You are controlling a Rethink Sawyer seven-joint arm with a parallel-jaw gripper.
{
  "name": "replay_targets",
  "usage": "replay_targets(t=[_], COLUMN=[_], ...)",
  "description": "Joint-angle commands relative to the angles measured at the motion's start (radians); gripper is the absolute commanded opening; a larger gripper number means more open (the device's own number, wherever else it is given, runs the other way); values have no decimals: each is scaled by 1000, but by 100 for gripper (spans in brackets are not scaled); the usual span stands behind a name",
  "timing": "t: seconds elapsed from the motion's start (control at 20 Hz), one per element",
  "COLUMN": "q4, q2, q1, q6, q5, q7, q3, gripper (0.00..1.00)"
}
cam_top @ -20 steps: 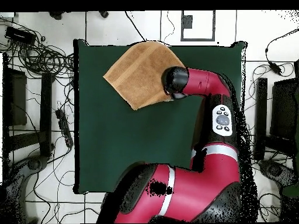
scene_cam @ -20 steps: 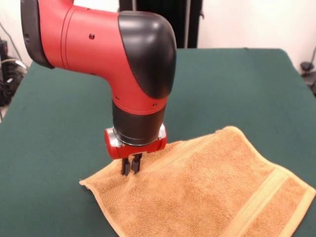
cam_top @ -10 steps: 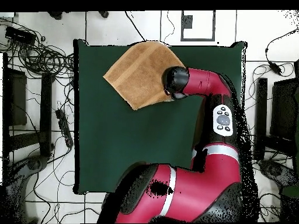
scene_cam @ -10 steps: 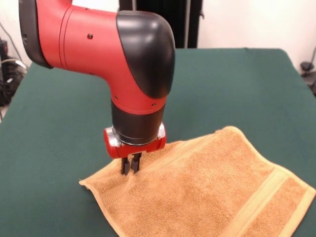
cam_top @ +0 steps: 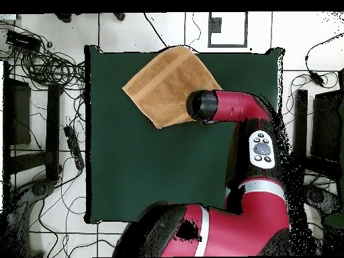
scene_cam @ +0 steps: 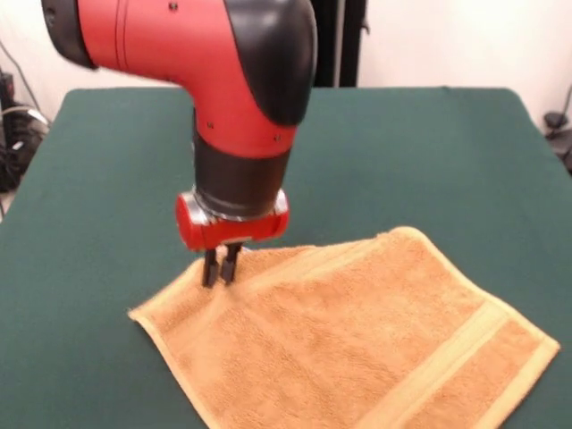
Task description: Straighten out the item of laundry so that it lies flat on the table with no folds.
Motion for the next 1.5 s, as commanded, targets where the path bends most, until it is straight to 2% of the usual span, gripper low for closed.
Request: replay_targets(t=[0.05,0.3,1.0,1.5], q4=[275,310,278,274], q2=[-141,-186,-192,-189], q1=[-55,-80,-95,-135], q6=[-118,-136,-107,-112], q5=[-94,-140,-216,-239], q7=[-110,-102,-71,-100], q3=[70,83,120,152], gripper=[0,0,0,0])
